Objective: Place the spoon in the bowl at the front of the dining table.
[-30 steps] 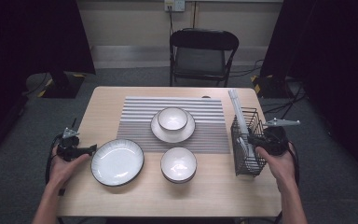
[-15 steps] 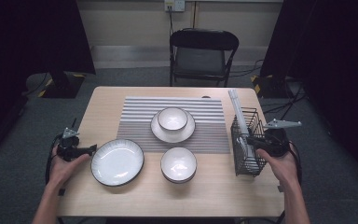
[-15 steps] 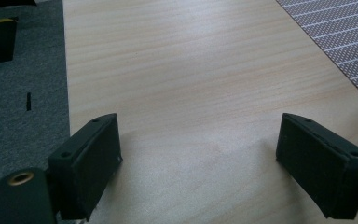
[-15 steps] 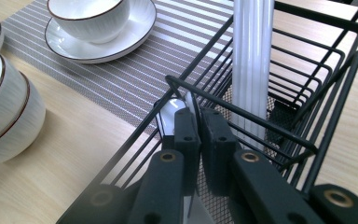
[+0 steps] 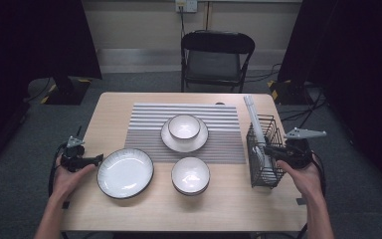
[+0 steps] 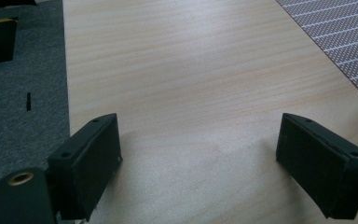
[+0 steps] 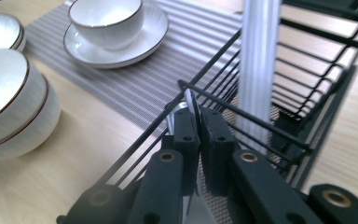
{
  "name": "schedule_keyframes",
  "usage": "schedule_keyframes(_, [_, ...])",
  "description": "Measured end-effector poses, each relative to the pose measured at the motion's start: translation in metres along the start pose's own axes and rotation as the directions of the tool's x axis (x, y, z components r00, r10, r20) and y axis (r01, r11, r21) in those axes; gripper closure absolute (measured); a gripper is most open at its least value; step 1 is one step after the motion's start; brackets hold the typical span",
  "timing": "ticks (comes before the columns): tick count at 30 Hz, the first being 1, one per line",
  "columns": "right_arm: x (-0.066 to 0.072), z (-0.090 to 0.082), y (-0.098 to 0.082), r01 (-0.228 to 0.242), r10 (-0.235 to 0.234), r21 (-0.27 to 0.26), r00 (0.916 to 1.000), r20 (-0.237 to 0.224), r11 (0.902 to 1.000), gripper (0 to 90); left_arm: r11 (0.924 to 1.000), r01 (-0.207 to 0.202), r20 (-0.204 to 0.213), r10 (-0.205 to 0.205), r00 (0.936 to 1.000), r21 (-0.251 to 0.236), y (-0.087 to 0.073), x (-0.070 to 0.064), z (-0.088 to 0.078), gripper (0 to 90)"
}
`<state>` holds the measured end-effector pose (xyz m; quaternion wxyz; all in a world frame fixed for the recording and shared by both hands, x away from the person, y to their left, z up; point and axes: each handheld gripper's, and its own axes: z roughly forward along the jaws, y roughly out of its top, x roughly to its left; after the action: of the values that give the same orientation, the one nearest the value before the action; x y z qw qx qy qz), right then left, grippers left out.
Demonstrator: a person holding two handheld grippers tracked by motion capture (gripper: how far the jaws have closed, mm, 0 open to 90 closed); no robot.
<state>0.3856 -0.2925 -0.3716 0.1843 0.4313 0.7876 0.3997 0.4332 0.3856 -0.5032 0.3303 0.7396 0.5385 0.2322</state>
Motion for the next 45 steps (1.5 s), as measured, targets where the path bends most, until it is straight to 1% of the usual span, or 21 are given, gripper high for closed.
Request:
schedule_keyframes(3, [-0.001, -0.004, 0.0, -0.017, 0.018, -0.038, 0.9998, 0.007, 0.9991, 86.8, 1.0, 0.0, 0.0, 0.0, 1.0, 0.0, 0.0, 0.0, 0.0, 13.2])
schedule_keyframes(4, [-0.001, -0.004, 0.0, -0.017, 0.018, -0.038, 0.9998, 0.007, 0.9991, 86.8, 1.0, 0.0, 0.0, 0.0, 1.0, 0.0, 0.0, 0.0, 0.0, 13.2])
schedule_keyframes(6, [-0.001, -0.007, 0.004, -0.029, 0.03, -0.062, 0.9994, 0.02, 0.9977, 86.8, 1.0, 0.0, 0.0, 0.0, 1.0, 0.0, 0.0, 0.0, 0.0, 13.2])
schedule_keyframes(8, [0.0, -0.007, 0.006, -0.032, 0.033, -0.068, 0.9991, 0.025, 0.9972, 86.9, 1.0, 0.0, 0.0, 0.0, 1.0, 0.0, 0.0, 0.0, 0.0, 13.2])
schedule_keyframes(9, [0.001, -0.007, 0.008, -0.037, 0.039, -0.08, 0.9988, 0.029, 0.9962, 86.8, 1.0, 0.0, 0.0, 0.0, 1.0, 0.0, 0.0, 0.0, 0.0, 13.2])
schedule_keyframes(11, [0.002, -0.007, 0.013, -0.045, 0.05, -0.107, 0.9977, 0.046, 0.9932, 86.8, 1.0, 0.0, 0.0, 0.0, 1.0, 0.0, 0.0, 0.0, 0.0, 13.2])
schedule_keyframes(13, [0.003, -0.006, 0.016, -0.046, 0.054, -0.117, 0.9965, 0.064, 0.992, 86.9, 1.0, 0.0, 0.0, 0.0, 1.0, 0.0, 0.0, 0.0, 0.0, 13.2])
schedule_keyframes(14, [0.004, -0.004, 0.017, -0.045, 0.054, -0.118, 0.9957, 0.075, 0.992, 86.8, 1.0, 0.0, 0.0, 0.0, 1.0, 0.0, 0.0, 0.0, 0.0, 13.2])
schedule_keyframes(17, [0.005, 0.0, 0.019, -0.053, 0.063, -0.113, 0.9943, 0.087, 0.9922, 86.7, 1.0, 0.0, 0.0, 0.0, 1.0, 0.0, 0.0, 0.0, 0.0, 13.2])
schedule_keyframes(18, [0.005, 0.0, 0.019, -0.053, 0.063, -0.113, 0.9943, 0.087, 0.9922, 86.7, 1.0, 0.0, 0.0, 0.0, 1.0, 0.0, 0.0, 0.0, 0.0, 13.2])
schedule_keyframes(19, [0.006, 0.002, 0.019, -0.06, 0.069, -0.118, 0.9948, 0.075, 0.9912, 86.7, 1.0, 0.0, 0.0, 0.0, 1.0, 0.0, 0.0, 0.0, 0.0, 13.2])
schedule_keyframes(20, [0.006, 0.002, 0.02, -0.061, 0.07, -0.118, 0.9945, 0.078, 0.9911, 86.6, 1.0, 0.0, 0.0, 0.0, 1.0, 0.0, 0.0, 0.0, 0.0, 13.2])
schedule_keyframes(22, [0.009, 0.003, 0.022, -0.053, 0.064, -0.108, 0.9932, 0.097, 0.9927, 86.5, 1.0, 0.0, 0.0, 0.0, 1.0, 0.0, 0.0, 0.0, 0.0, 13.2])
schedule_keyframes(25, [0.011, 0.005, 0.023, -0.049, 0.06, -0.101, 0.9926, 0.106, 0.9937, 86.4, 1.0, 0.0, 0.0, 0.0, 1.0, 0.0, 0.0, 0.0, 0.0, 13.2])
schedule_keyframes(30, [0.013, 0.011, 0.024, -0.05, 0.059, -0.086, 0.9934, 0.099, 0.995, 86.0, 1.0, 0.0, 0.0, 0.0, 1.0, 0.0, 0.0, 0.0, 0.0, 13.2])
schedule_keyframes(34, [0.015, 0.014, 0.024, -0.045, 0.054, -0.081, 0.9927, 0.108, 0.9957, 86.5, 1.0, 0.0, 0.0, 0.0, 1.0, 0.0, 0.0, 0.0, 0.0, 13.2])
schedule_keyframes(36, [0.015, 0.014, 0.024, -0.046, 0.055, -0.083, 0.9925, 0.109, 0.9955, 86.6, 1.0, 0.0, 0.0, 0.0, 1.0, 0.0, 0.0, 0.0, 0.0, 13.2])
schedule_keyframes(38, [0.014, 0.013, 0.023, -0.06, 0.07, -0.096, 0.9917, 0.107, 0.9936, 86.6, 1.0, 0.0, 0.0, 0.0, 1.0, 0.0, 0.0, 0.0, 0.0, 13.2])
schedule_keyframes(45, [0.016, 0.011, 0.024, -0.055, 0.066, -0.109, 0.9923, 0.105, 0.9925, 86.7, 1.0, 0.0, 0.0, 0.0, 1.0, 0.0, 0.0, 0.0, 0.0, 13.2])
